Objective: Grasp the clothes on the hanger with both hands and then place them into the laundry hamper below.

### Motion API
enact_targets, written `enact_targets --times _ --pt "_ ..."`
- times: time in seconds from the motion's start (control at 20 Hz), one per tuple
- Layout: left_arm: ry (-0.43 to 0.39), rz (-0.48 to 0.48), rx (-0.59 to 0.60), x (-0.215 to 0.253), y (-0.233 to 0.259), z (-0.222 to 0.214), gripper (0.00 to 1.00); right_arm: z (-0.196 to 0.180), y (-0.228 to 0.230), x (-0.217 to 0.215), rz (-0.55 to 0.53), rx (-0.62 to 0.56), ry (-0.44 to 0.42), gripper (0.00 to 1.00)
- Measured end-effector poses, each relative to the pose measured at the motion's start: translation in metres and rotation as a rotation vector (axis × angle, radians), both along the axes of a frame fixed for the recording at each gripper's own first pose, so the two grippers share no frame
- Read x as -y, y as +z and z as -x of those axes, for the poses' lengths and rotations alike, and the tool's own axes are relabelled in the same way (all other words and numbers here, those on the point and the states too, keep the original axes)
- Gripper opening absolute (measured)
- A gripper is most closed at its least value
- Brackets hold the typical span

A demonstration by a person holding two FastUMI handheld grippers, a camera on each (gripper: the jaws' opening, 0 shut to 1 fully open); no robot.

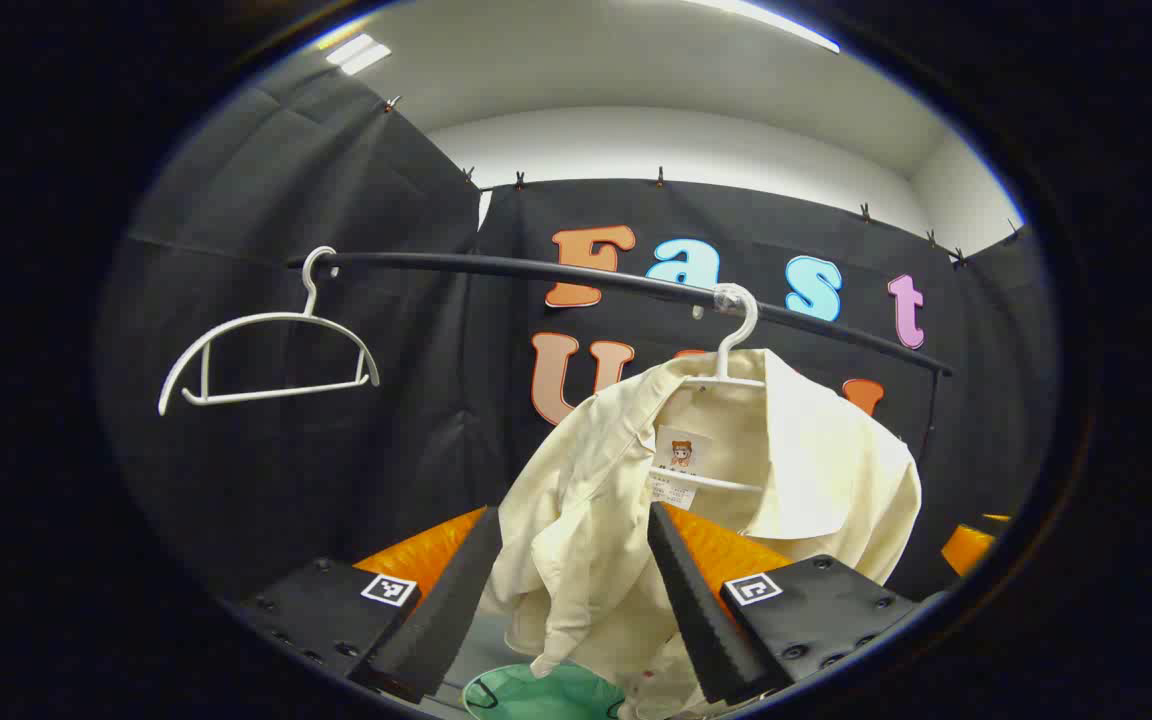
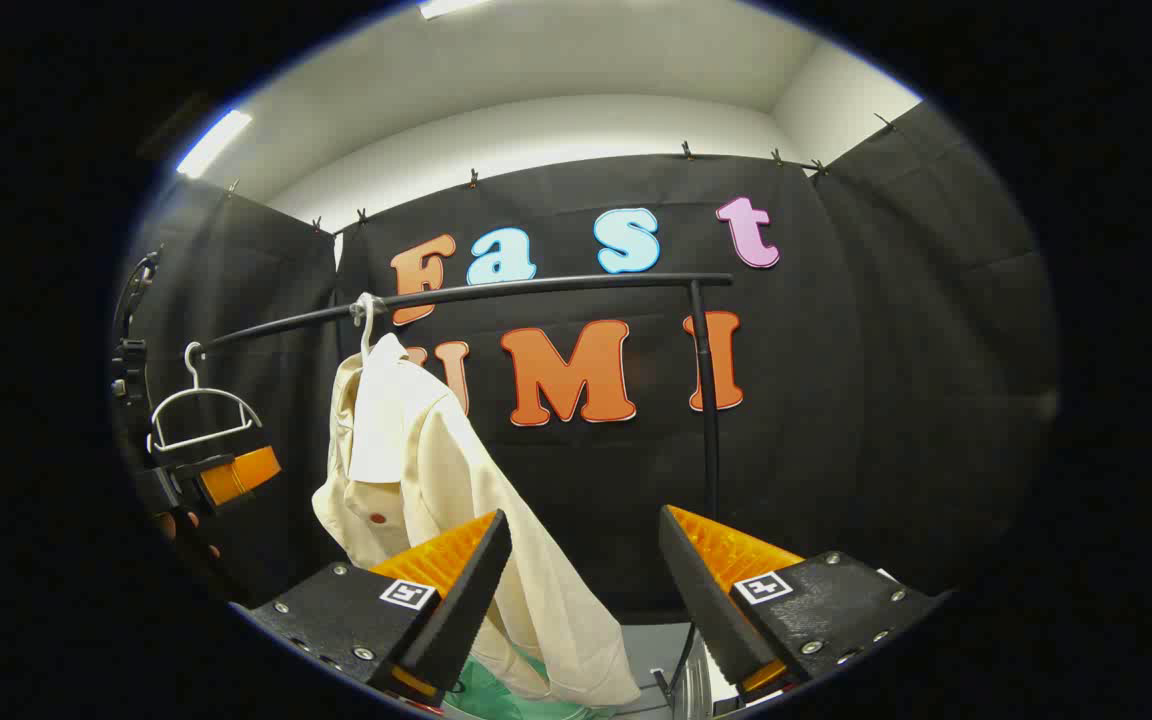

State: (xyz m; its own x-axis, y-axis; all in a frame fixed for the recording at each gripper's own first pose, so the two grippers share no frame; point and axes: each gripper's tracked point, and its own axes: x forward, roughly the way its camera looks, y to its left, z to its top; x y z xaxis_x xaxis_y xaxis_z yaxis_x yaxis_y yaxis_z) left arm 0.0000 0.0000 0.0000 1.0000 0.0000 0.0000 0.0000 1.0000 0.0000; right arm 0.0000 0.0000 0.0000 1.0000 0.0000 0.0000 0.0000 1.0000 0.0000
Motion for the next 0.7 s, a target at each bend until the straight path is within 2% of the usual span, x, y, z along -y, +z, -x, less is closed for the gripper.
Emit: enact_targets --times 0.05,0.2,0.3,0.35,0.45,0.55,0.6,0.65,0.7 --pt "-0.008 -0.003 -0.002 0.0015 -0.0020 0.0006 1.00 -0.0004 0.0002 0.0006 0.000 0.000 -0.001 0.93" --pt "-0.014 -0.053 -0.006 -0.0005 -0.0007 0.0011 0.92 0.0019 -0.0008 0.0007 0.006 0.001 -0.003 0.93" --pt "-0.037 -0.046 -0.013 0.0060 -0.0001 0.0045 1.00 0.0017 -0.0015 0.0003 0.006 -0.002 -0.002 0.93" --pt "-0.044 -0.036 -0.015 0.0069 0.0000 0.0037 0.96 0.0017 -0.0021 0.0006 0.007 -0.002 -0.003 0.93" --pt "-0.037 -0.038 -0.010 0.0032 0.0025 0.0033 1.00 0.0026 -0.0019 0.0018 0.012 -0.001 -0.004 0.93" --pt "-0.035 -0.038 -0.015 0.0028 0.0007 0.0033 0.92 0.0026 -0.0003 0.0037 0.017 0.004 -0.008 0.93" --pt "-0.038 -0.030 -0.018 0.0040 -0.0002 0.0040 1.00 0.0029 0.0001 0.0041 0.019 0.005 -0.008 0.93" --pt "-0.039 -0.022 -0.017 0.0046 0.0005 0.0052 1.00 0.0030 0.0006 0.0042 0.019 0.006 -0.008 0.93" --pt "-0.038 -0.019 -0.016 0.0045 0.0016 0.0042 0.92 0.0033 0.0012 0.0040 0.020 0.007 -0.007 0.93"
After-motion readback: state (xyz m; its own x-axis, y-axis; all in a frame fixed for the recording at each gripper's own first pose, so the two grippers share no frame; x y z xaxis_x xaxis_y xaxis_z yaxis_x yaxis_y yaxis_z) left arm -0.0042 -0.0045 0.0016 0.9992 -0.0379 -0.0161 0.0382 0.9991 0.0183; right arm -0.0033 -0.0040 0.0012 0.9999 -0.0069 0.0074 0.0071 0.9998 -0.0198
